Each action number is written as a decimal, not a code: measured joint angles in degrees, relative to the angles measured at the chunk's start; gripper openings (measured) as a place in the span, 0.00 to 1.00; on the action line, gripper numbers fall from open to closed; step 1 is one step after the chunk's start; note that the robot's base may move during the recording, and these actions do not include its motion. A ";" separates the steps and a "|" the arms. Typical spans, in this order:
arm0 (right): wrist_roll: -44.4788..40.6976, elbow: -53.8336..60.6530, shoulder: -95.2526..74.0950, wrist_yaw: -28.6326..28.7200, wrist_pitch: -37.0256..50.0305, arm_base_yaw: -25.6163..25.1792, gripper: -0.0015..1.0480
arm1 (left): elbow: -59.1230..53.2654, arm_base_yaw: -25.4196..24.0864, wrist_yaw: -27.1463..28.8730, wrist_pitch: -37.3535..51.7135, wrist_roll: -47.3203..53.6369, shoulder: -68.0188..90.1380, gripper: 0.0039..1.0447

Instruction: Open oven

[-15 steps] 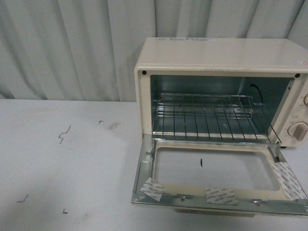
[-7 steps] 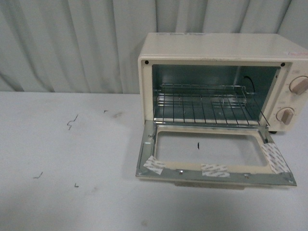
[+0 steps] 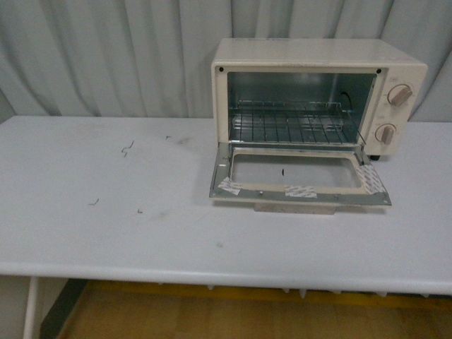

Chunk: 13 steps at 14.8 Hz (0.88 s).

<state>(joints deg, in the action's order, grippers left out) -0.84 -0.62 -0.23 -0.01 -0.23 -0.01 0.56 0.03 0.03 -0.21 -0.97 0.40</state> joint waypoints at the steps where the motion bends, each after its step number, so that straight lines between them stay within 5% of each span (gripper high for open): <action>1: 0.00 0.00 0.00 0.00 0.13 0.00 0.94 | 0.00 0.00 0.02 0.22 0.00 0.00 0.94; 13: 0.00 0.00 0.09 0.00 0.02 0.00 0.94 | 0.00 0.00 -0.02 0.07 0.00 0.00 0.94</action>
<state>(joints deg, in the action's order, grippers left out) -0.84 -0.62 -0.14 -0.01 -0.21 -0.01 0.56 0.03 0.01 -0.14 -0.97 0.40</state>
